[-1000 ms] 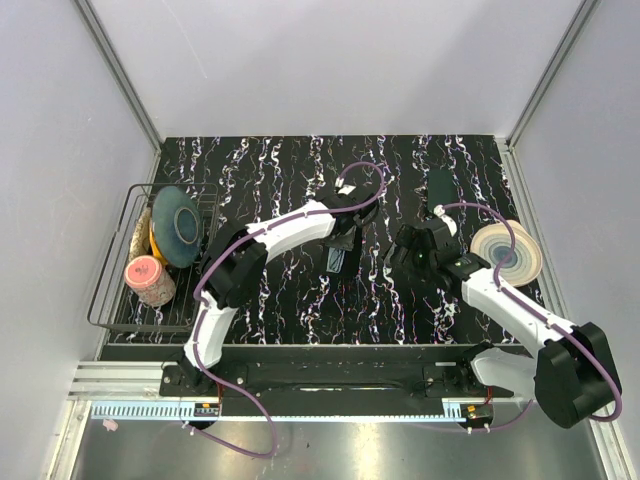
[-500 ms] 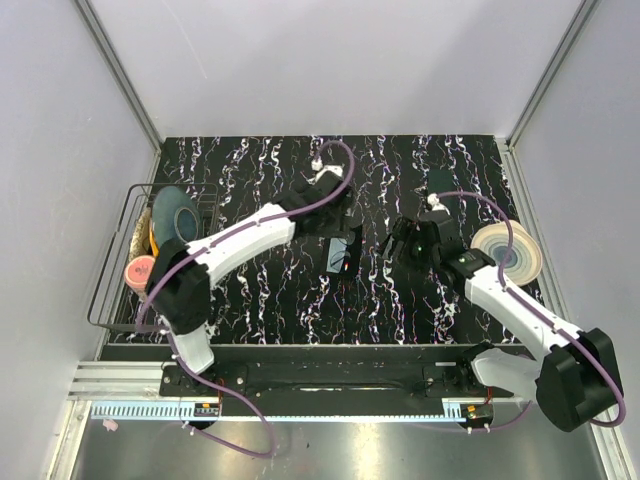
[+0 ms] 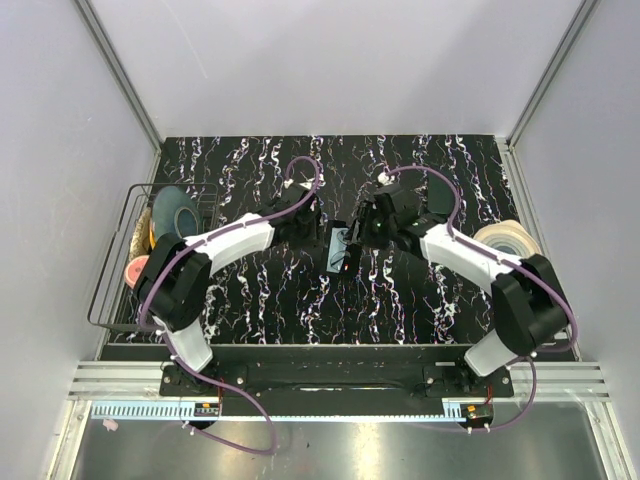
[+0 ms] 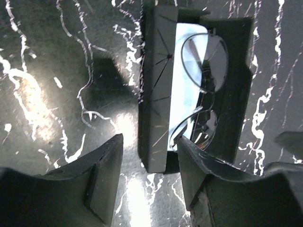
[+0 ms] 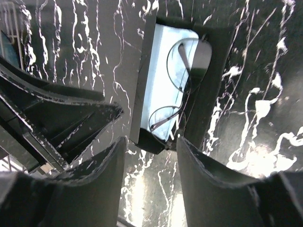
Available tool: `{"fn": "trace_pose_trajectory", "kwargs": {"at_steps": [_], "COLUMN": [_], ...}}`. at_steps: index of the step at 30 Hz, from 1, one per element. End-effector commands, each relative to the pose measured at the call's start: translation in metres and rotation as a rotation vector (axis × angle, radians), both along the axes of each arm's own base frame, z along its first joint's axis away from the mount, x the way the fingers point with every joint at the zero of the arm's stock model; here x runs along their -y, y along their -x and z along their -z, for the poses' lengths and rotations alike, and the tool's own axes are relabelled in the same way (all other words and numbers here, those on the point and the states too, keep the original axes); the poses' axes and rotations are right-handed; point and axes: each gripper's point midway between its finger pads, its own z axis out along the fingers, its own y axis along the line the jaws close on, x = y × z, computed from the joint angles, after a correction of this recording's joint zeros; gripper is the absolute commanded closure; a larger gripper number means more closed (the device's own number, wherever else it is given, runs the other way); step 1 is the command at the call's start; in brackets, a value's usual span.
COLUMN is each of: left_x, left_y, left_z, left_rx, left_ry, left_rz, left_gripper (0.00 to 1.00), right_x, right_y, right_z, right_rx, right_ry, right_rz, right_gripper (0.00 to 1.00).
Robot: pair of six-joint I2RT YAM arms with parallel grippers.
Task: Organize the sunglasses
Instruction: Adjust the sunglasses in the sunglasses case.
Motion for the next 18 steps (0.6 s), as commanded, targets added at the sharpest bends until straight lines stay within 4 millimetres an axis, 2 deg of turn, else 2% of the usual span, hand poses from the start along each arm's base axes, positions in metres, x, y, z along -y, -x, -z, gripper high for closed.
{"fn": "trace_pose_trajectory", "kwargs": {"at_steps": [1,3,9,14,18], "left_x": [0.02,0.02,0.018,0.021,0.021], "left_y": [-0.021,-0.027,-0.042,-0.042,-0.043], "left_z": [-0.009,-0.004,0.005,0.017,0.019], "left_rx": [0.04,0.034,0.016,-0.014,-0.018], "left_ry": [0.149,0.166,0.167,0.17,0.17], "left_rz": [0.017,0.005,-0.008,-0.001,0.007], "left_gripper": [0.48,0.49,0.52,0.52,0.52], "right_x": [-0.01,-0.009,-0.005,-0.006,-0.009], "right_y": [-0.018,-0.022,-0.031,-0.03,-0.029], "right_z": [-0.003,0.005,0.017,0.032,0.043], "right_rx": [0.014,0.007,-0.012,-0.046,-0.074], "right_ry": [0.04,0.068,0.153,0.186,0.196], "right_rz": [0.07,0.114,0.158,0.165,0.148], "right_gripper": [0.51,0.56,0.59,0.6,0.59]}}
